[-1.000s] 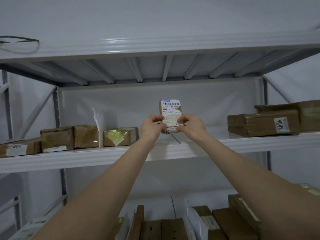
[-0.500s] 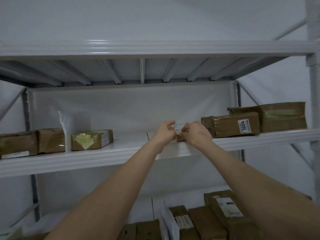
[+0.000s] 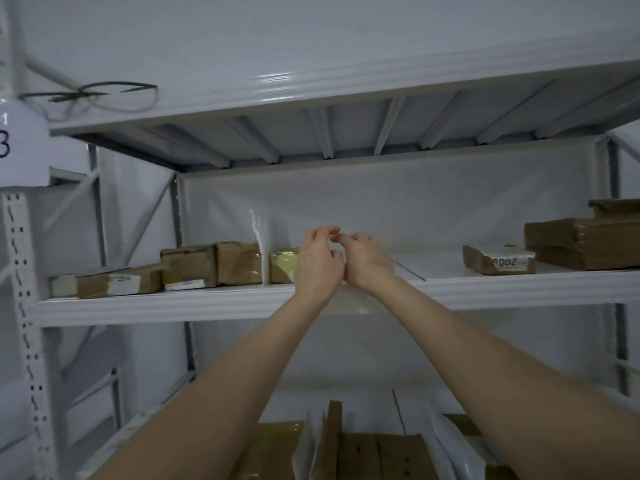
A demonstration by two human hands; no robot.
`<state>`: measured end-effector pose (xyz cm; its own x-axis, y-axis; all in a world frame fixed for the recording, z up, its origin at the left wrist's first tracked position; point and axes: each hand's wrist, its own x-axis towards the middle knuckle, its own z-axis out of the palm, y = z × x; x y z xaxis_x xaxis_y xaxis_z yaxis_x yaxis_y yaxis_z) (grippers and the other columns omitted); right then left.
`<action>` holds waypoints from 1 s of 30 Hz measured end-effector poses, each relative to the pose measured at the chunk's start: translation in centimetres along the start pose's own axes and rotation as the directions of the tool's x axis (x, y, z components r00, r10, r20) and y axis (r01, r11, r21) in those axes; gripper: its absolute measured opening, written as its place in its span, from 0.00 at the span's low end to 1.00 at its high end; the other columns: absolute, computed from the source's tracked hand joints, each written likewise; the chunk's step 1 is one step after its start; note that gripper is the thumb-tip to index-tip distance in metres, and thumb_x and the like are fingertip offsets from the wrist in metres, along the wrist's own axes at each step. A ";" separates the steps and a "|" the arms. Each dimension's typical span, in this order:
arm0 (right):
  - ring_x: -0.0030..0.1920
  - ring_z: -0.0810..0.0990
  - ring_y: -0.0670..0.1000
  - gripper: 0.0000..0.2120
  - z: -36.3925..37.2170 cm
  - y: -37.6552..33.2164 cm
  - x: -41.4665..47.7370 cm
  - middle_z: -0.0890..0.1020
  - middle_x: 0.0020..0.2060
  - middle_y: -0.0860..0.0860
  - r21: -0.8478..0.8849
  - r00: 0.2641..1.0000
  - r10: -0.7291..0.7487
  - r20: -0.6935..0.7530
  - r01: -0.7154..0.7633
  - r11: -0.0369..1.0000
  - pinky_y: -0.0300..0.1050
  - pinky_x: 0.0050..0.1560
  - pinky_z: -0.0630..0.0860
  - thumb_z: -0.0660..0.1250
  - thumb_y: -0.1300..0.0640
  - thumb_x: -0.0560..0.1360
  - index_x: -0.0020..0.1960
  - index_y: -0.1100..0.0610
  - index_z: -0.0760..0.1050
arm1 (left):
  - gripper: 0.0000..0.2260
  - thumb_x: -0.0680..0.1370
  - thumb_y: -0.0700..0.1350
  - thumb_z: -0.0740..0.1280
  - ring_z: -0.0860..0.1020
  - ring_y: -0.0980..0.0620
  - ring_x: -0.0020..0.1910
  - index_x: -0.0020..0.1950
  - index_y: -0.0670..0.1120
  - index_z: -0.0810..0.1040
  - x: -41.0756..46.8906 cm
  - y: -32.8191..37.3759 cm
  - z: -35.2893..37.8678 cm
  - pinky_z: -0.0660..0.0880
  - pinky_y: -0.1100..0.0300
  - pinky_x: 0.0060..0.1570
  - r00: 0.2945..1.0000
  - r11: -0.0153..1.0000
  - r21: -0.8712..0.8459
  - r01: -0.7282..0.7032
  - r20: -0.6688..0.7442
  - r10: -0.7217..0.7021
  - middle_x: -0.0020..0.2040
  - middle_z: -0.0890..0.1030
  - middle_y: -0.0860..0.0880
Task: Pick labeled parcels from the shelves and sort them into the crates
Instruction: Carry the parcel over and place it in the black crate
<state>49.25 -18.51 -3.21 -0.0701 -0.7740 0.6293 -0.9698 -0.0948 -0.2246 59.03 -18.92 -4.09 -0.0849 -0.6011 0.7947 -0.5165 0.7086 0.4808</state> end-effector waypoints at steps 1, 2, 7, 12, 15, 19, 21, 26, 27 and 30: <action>0.69 0.65 0.59 0.25 0.7 -1.4 0.7 0.67 0.68 0.55 0.002 0.999 0.007 0.031 -0.007 1.000 0.52 0.64 0.66 0.61 0.53 0.78 0.74 0.46 0.61 | 0.20 0.75 0.34 0.59 0.72 0.49 0.65 0.66 0.44 0.72 0.3 -1.0 -1.1 0.67 0.59 0.61 1.000 1.000 0.025 -0.006 -0.003 0.006 0.67 0.71 0.47; 0.68 0.65 0.59 0.27 1.3 -2.5 1.3 0.67 0.68 0.56 0.005 0.998 0.022 0.067 -0.022 1.000 0.52 0.64 0.66 0.62 0.52 0.77 0.74 0.45 0.60 | 0.20 0.76 0.34 0.59 0.71 0.49 0.66 0.67 0.44 0.72 0.6 -1.9 -2.1 0.67 0.58 0.62 1.000 0.999 0.050 -0.013 0.003 0.012 0.68 0.70 0.46; 0.60 0.73 0.59 0.22 4.0 -2.7 3.1 0.76 0.59 0.55 -0.032 0.992 0.114 0.063 -0.112 0.993 0.50 0.54 0.70 0.63 0.43 0.74 0.67 0.41 0.67 | 0.21 0.78 0.34 0.57 0.67 0.47 0.69 0.71 0.43 0.67 1.6 -5.4 -4.1 0.64 0.57 0.66 0.995 0.992 0.121 -0.041 0.093 0.030 0.70 0.68 0.44; 0.58 0.77 0.59 0.18 3.7 -0.7 3.3 0.79 0.58 0.54 0.103 0.982 0.185 0.048 -0.189 0.977 0.49 0.55 0.74 0.63 0.54 0.75 0.64 0.43 0.70 | 0.22 0.80 0.37 0.56 0.66 0.44 0.70 0.75 0.41 0.61 2.8 -6.2 -3.2 0.63 0.55 0.67 0.976 0.993 0.067 0.096 0.192 -0.107 0.72 0.66 0.41; 0.56 0.78 0.57 0.17 3.5 -0.4 3.1 0.80 0.56 0.55 0.250 0.981 0.178 0.077 -0.192 0.949 0.49 0.56 0.75 0.61 0.58 0.76 0.63 0.47 0.73 | 0.23 0.81 0.42 0.56 0.73 0.40 0.64 0.76 0.42 0.59 3.4 -5.7 -2.7 0.70 0.50 0.63 0.939 0.958 -0.064 0.279 0.225 -0.259 0.69 0.71 0.39; 0.57 0.77 0.55 0.10 1.9 0.2 2.3 0.80 0.54 0.54 0.360 0.976 0.215 0.023 -0.208 0.910 0.44 0.55 0.70 0.61 0.53 0.78 0.57 0.52 0.77 | 0.25 0.81 0.52 0.59 0.71 0.40 0.67 0.75 0.42 0.62 3.9 -5.2 -2.8 0.68 0.49 0.66 0.879 0.851 -0.241 0.466 0.235 -0.415 0.69 0.72 0.41; 0.52 0.77 0.56 0.08 0.9 0.8 1.6 0.79 0.46 0.53 0.438 0.958 0.285 -0.028 -0.245 0.865 0.45 0.52 0.70 0.62 0.51 0.79 0.48 0.52 0.78 | 0.26 0.79 0.53 0.62 0.73 0.41 0.65 0.73 0.42 0.65 3.8 -4.6 -2.8 0.70 0.49 0.66 0.873 0.815 -0.318 0.484 0.234 -0.427 0.67 0.74 0.42; 0.51 0.81 0.56 0.07 -1.1 2.2 -0.5 0.82 0.45 0.52 0.673 0.862 0.503 -0.067 -0.333 0.661 0.54 0.56 0.78 0.73 0.52 0.70 0.39 0.52 0.76 | 0.11 0.76 0.42 0.68 0.77 0.48 0.49 0.57 0.41 0.76 2.3 -1.4 -2.5 0.76 0.59 0.48 0.874 0.784 -0.392 0.482 0.277 -0.399 0.52 0.76 0.45; 0.53 0.80 0.55 0.09 -1.6 2.4 -1.0 0.81 0.50 0.53 0.699 0.856 0.516 -0.046 -0.342 0.629 0.54 0.57 0.77 0.75 0.53 0.69 0.46 0.53 0.77 | 0.04 0.76 0.40 0.68 0.76 0.50 0.43 0.49 0.43 0.77 1.8 -0.8 -2.4 0.75 0.63 0.40 0.870 0.771 -0.407 0.489 0.291 -0.398 0.48 0.76 0.46; 0.55 0.80 0.55 0.27 -2.8 3.0 -2.7 0.79 0.58 0.56 0.776 0.858 0.508 0.080 -0.373 0.509 0.52 0.59 0.77 0.76 0.56 0.68 0.65 0.59 0.73 | 0.12 0.74 0.34 0.67 0.76 0.53 0.36 0.57 0.38 0.78 0.3 0.6 -2.6 0.72 0.71 0.28 0.858 0.711 -0.485 0.509 0.350 -0.376 0.48 0.79 0.43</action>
<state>45.89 -14.99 -3.50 -0.5340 -0.7619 0.3666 -0.2859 -0.2454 -0.9263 60.86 -17.70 -2.62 -0.1773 -0.9113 0.3716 0.0024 0.3772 0.9261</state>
